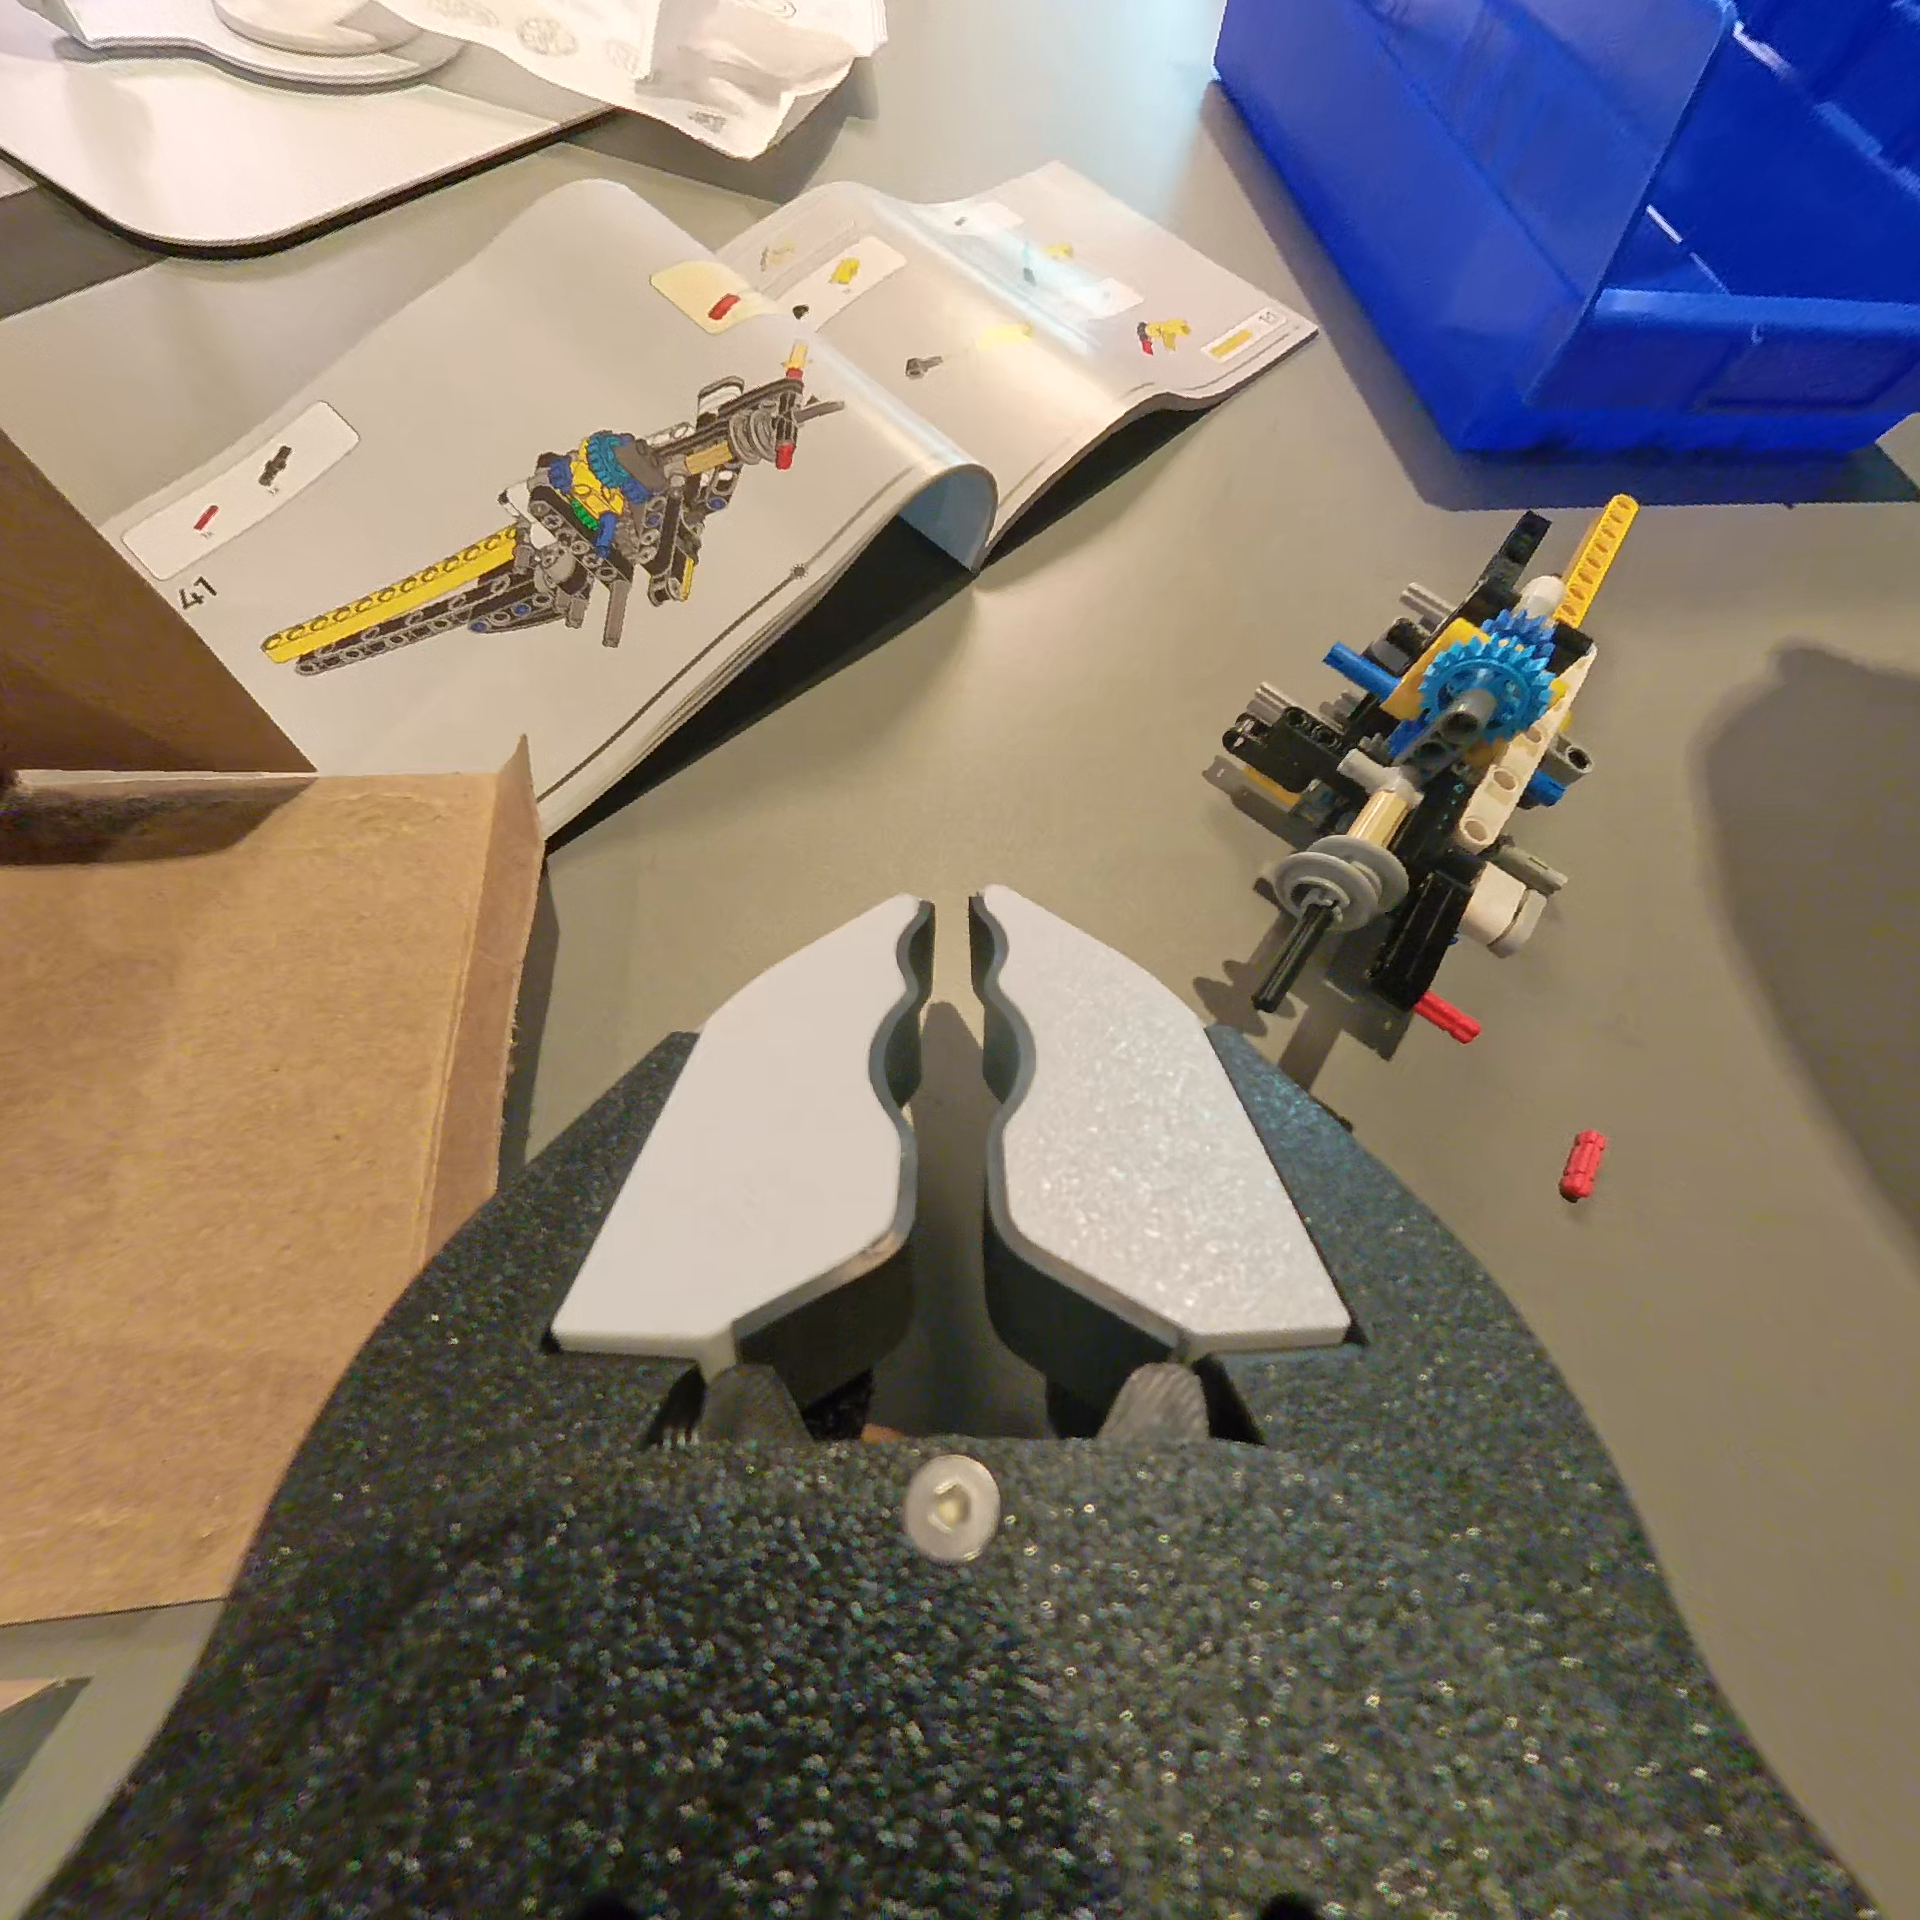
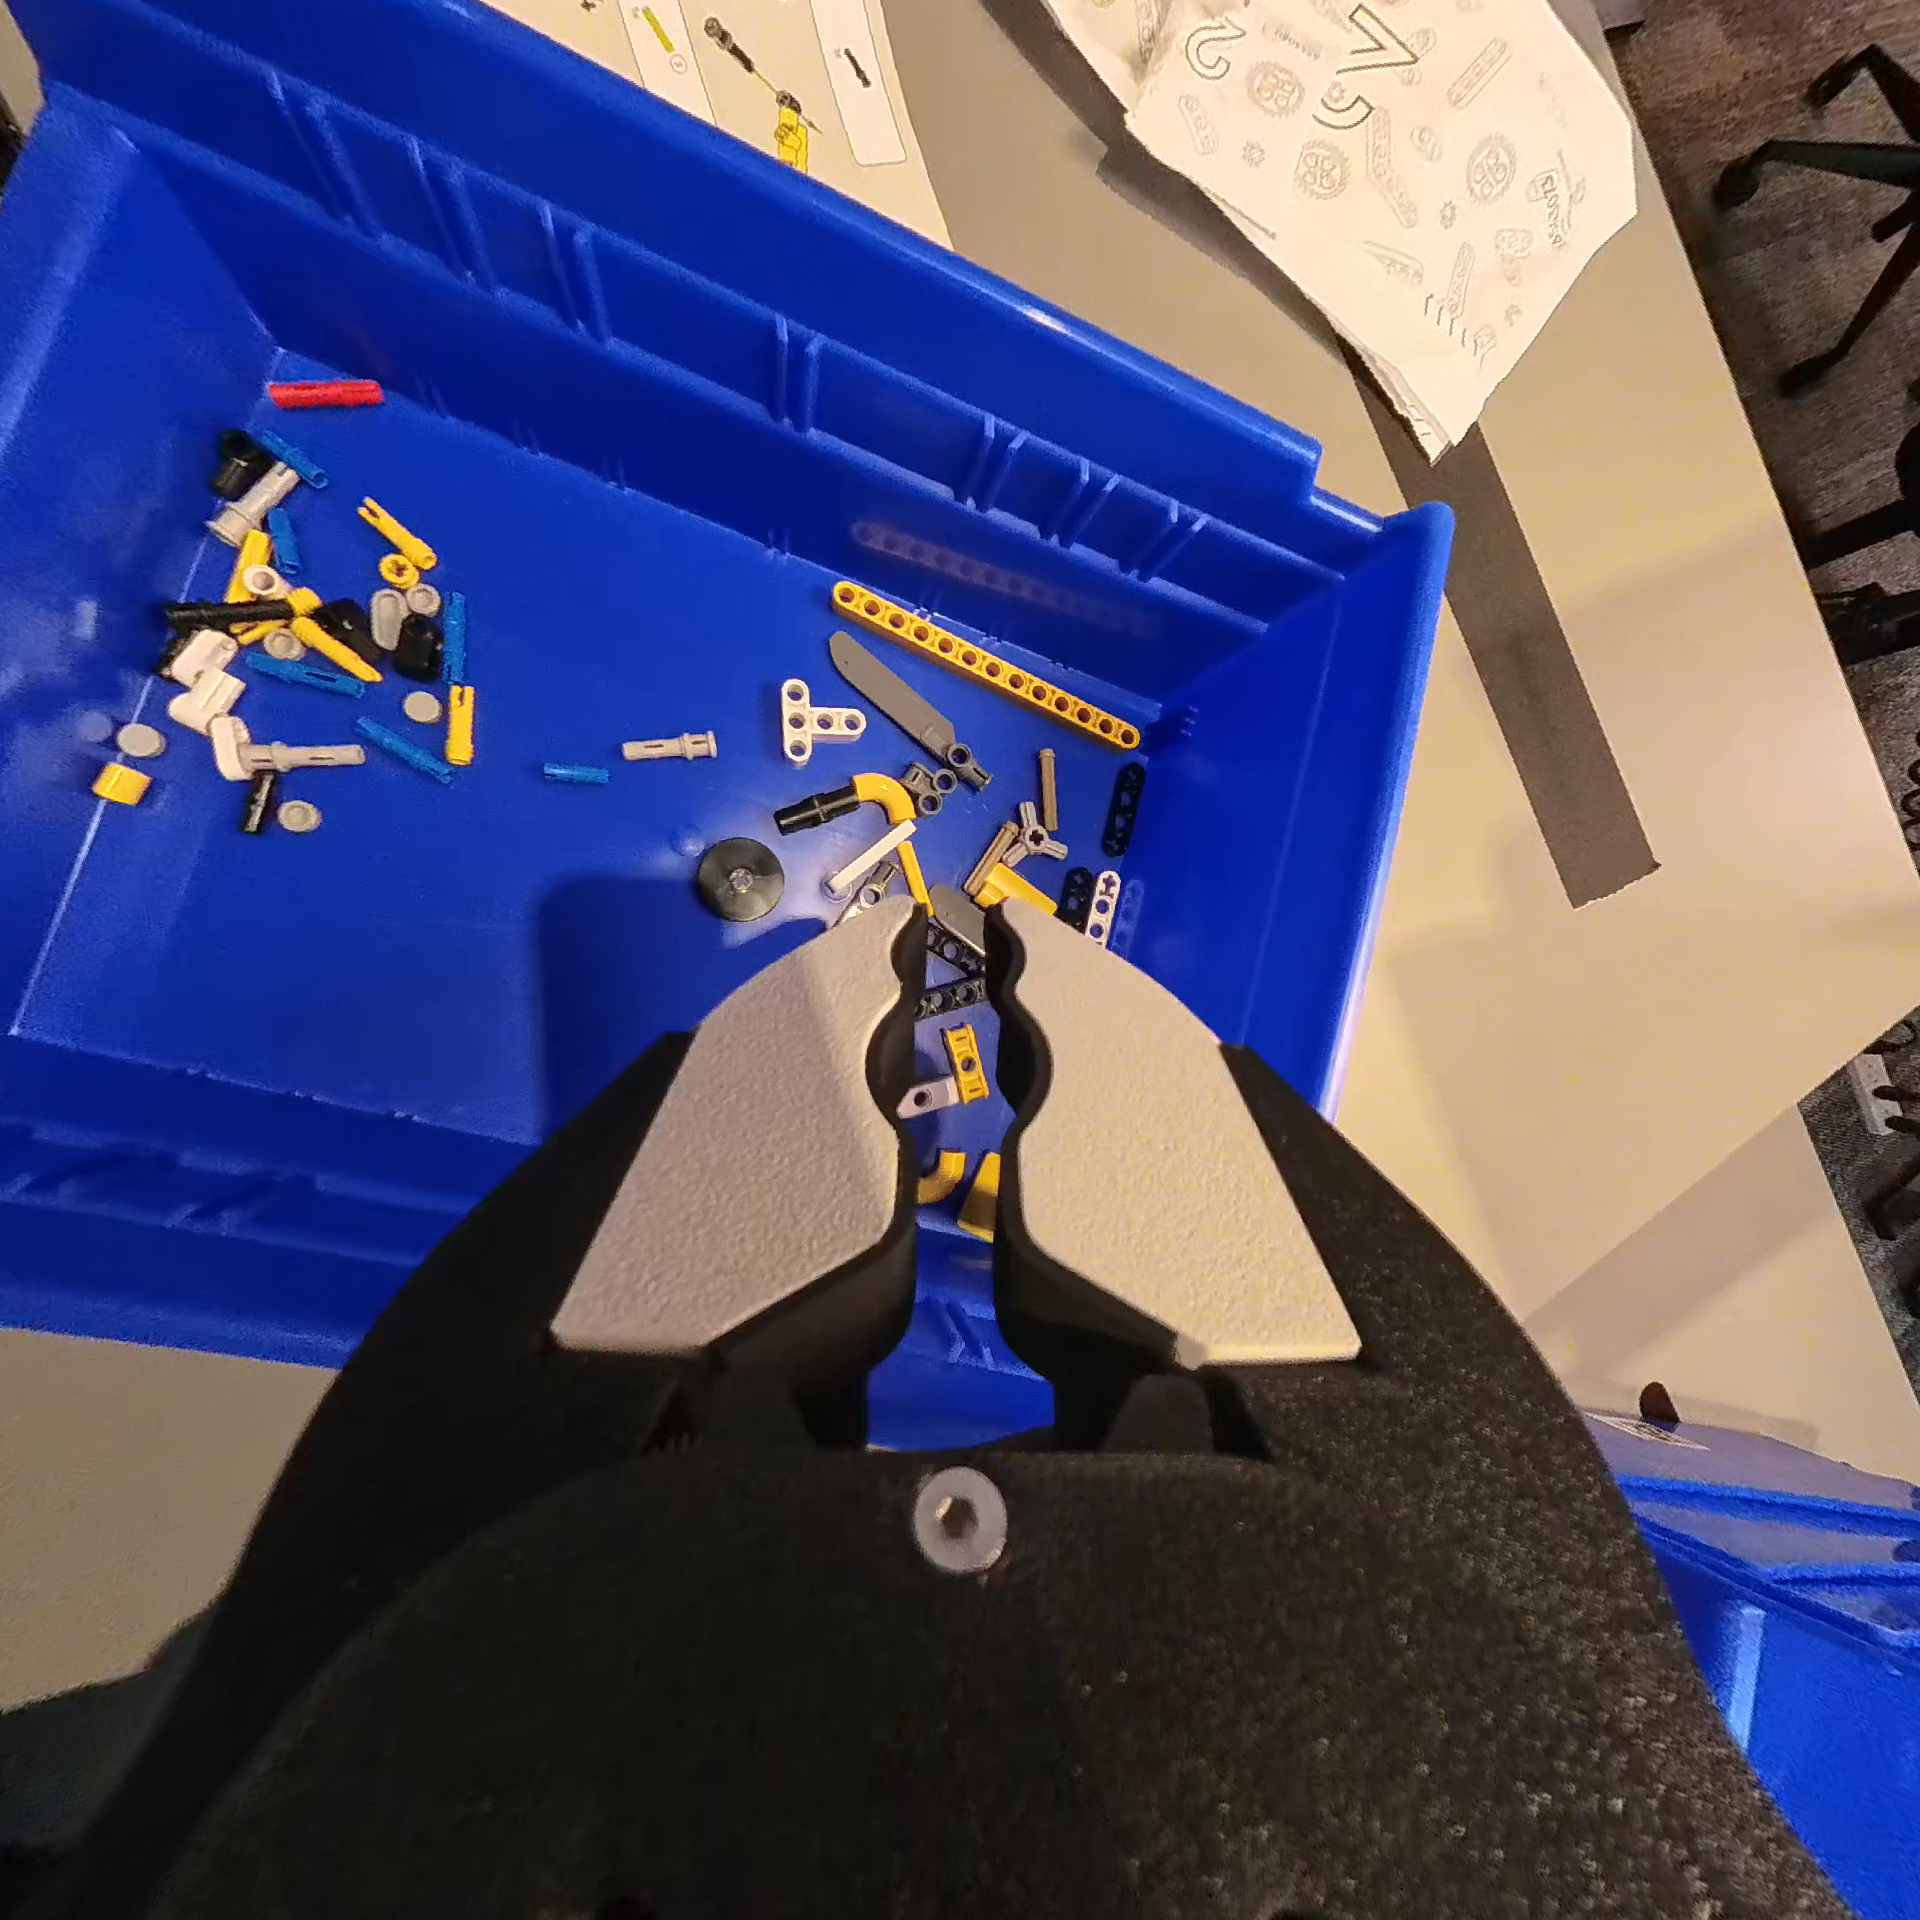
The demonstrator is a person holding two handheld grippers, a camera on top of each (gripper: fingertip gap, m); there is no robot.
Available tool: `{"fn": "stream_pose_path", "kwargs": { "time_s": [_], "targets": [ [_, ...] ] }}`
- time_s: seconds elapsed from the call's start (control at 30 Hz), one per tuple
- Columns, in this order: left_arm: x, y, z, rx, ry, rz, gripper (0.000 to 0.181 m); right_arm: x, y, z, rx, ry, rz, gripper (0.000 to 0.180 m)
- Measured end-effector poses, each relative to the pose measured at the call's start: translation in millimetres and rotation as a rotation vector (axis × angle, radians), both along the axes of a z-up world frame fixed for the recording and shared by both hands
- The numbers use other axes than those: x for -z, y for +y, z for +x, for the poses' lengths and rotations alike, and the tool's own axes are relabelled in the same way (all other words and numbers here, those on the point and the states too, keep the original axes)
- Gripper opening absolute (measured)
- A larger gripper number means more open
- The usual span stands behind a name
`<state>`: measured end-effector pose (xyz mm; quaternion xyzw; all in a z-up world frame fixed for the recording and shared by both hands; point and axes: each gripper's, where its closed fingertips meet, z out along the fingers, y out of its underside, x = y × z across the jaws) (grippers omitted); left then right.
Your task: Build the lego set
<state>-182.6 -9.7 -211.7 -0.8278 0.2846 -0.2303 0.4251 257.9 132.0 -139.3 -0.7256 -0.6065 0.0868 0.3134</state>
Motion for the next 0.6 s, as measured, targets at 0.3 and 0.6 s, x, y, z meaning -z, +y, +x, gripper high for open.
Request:
{"fn": "stream_pose_path", "kwargs": {
  "time_s": [0.3,0.6],
  "targets": [
    [-0.1,0.0,0.0,0.0,-0.001,-0.001,0.006,3.3,0.0,-1.3,-0.003,-0.007,-0.007,0.01],
    [0.0,0.0,0.1,0.001,-0.001,-0.001,0.006,6.5,0.4,-2.4,-0.005,-0.017,-0.01,0.01]
  ]
}}
